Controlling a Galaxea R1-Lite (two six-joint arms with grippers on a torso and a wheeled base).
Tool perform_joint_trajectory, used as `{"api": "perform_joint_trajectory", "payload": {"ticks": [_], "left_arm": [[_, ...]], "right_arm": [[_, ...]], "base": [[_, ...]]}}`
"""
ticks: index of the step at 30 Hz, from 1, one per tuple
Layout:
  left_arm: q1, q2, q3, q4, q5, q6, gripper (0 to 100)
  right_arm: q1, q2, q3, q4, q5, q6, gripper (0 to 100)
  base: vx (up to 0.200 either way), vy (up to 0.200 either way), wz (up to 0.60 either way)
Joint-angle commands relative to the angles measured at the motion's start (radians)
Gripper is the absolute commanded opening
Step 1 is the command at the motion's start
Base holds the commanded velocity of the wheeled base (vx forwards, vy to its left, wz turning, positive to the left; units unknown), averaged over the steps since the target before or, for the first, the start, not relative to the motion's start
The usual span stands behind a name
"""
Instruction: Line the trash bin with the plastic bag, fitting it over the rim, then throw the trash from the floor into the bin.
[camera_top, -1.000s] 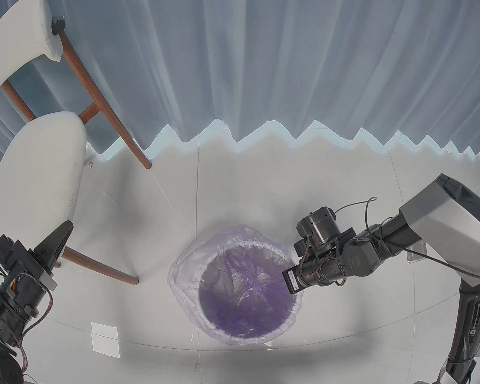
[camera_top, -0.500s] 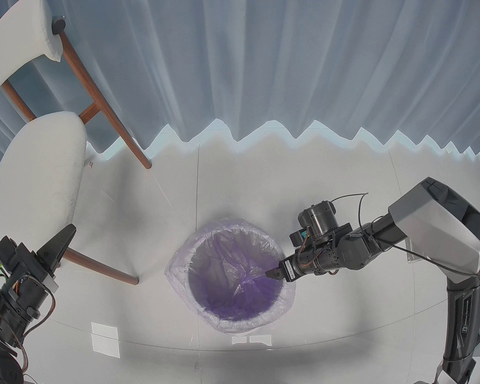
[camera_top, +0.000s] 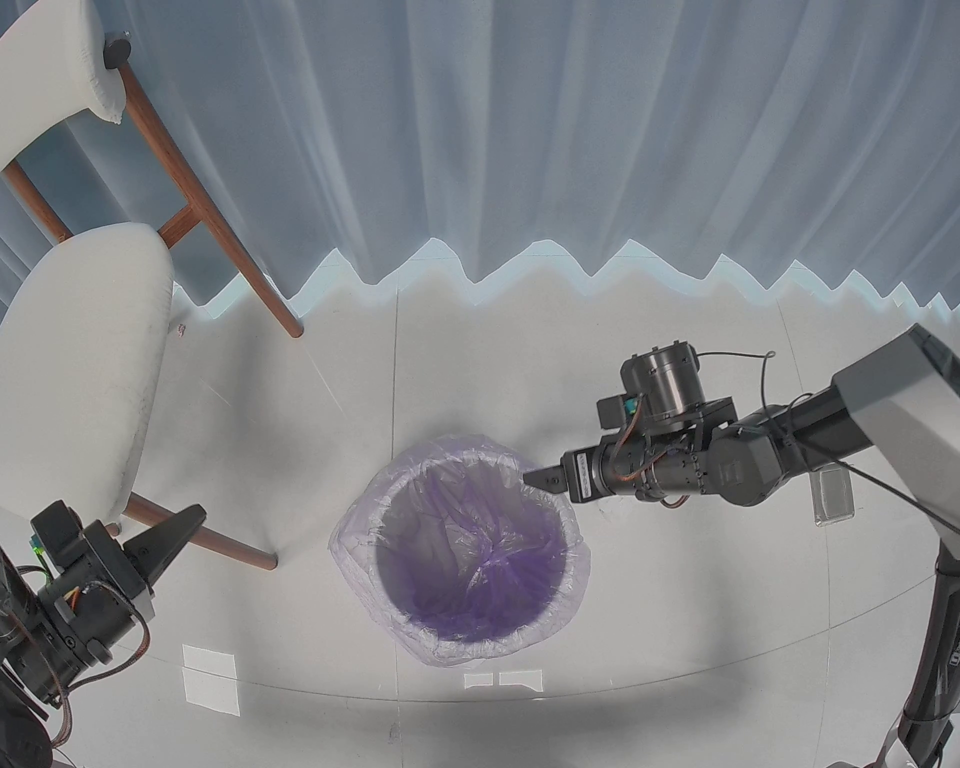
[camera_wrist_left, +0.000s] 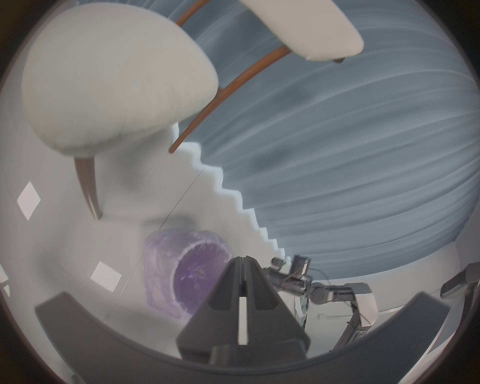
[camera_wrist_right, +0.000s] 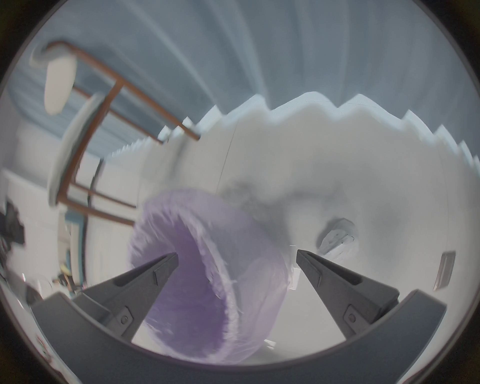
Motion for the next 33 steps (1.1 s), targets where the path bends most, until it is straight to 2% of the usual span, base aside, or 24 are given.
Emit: {"api": "perform_joint_trajectory", "payload": {"ticks": [1,3,4,5,6,7,8,12,16,17,21,29,30,33], "left_arm": [[-0.032,0.136,-0.034,0.061,-0.001,-0.014,0],[-0.038,0.205,-0.052,0.052,-0.003,-0.011,0],[-0.038,0.205,-0.052,0.052,-0.003,-0.011,0],[-0.043,0.259,-0.083,0.052,-0.003,-0.012,0],[-0.046,0.296,-0.1,0.052,-0.003,-0.014,0],[-0.046,0.296,-0.1,0.052,-0.003,-0.014,0],[-0.039,0.373,-0.125,0.05,-0.001,-0.014,0],[-0.004,0.521,-0.169,0.015,-0.003,-0.022,0],[0.011,0.667,-0.2,-0.103,-0.018,-0.069,0],[0.011,0.736,-0.206,-0.189,-0.039,-0.094,0],[0.01,0.896,-0.206,-0.37,-0.062,-0.091,0],[0.019,0.946,-0.201,-0.358,-0.055,-0.054,0],[0.014,0.949,-0.195,-0.358,-0.05,-0.049,100],[0.005,0.968,-0.198,-0.358,-0.024,-0.009,100]], "right_arm": [[0.004,-0.187,0.015,-0.002,-0.008,0.19,100],[0.006,-0.256,0.048,-0.002,-0.022,0.318,100],[0.006,-0.256,0.048,-0.002,-0.022,0.318,100],[0.006,-0.318,0.092,-0.004,-0.048,0.42,100],[0.006,-0.356,0.124,-0.008,-0.065,0.464,100],[0.006,-0.356,0.124,-0.008,-0.065,0.464,100],[0.006,-0.423,0.183,-0.013,-0.092,0.499,100],[0.006,-0.572,0.293,-0.016,-0.1,0.509,100],[0.001,-0.647,0.347,-0.018,-0.103,0.51,100],[-0.003,-0.676,0.37,-0.019,-0.103,0.512,100],[-0.016,-0.726,0.425,-0.019,-0.102,0.51,100],[-0.016,-0.764,0.514,-0.021,-0.1,0.51,100],[-0.016,-0.762,0.526,-0.037,-0.102,0.51,100],[-0.014,-0.758,0.537,-0.071,-0.1,0.504,100]], "base": [[0.0,0.0,0.0],[0.0,0.0,0.0],[0.0,0.0,0.0],[0.0,0.0,0.0],[0.0,0.0,0.0],[0.0,0.0,0.0],[0.0,0.0,0.0],[0.0,0.0,0.0],[0.0,0.0,0.0],[0.0,0.0,0.0],[0.0,0.0,0.0],[0.0,0.0,0.0],[0.0,0.0,0.0],[0.0,0.0,0.0]]}}
